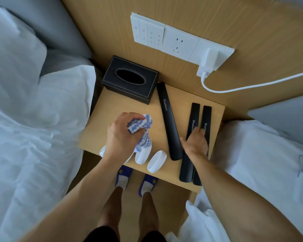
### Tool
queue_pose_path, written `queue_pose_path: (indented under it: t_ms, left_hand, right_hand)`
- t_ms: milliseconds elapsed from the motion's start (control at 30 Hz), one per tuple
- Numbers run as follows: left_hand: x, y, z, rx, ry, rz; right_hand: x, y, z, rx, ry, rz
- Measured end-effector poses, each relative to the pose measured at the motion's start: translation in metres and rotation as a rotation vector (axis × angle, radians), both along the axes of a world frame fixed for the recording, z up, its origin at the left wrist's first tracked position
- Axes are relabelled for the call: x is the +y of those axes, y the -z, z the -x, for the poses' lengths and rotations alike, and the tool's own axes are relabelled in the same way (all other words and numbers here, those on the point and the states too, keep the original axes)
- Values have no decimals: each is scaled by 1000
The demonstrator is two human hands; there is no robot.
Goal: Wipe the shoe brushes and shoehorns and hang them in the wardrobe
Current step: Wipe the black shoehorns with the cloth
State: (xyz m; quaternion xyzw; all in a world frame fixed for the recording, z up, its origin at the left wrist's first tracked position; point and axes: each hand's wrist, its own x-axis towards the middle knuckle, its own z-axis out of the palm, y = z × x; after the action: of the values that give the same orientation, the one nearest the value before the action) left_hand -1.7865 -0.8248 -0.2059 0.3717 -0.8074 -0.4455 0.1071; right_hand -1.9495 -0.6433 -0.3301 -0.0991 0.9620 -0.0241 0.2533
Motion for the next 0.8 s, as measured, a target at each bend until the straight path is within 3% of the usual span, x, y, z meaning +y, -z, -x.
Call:
queue_pose_path:
  t_ms: [233,567,800]
  left_hand:
    - [-7,-1,-7,4,-12,9]
    - [-17,-9,-19,21,-35,-23]
    - [-28,-38,-17,116,-2,-60]
  right_hand:
    - [-38,15,-21,-63,-210,-51]
    - [-35,-8,-18,-76,-86,-32]
    - [-19,-64,-14,-168,55,194]
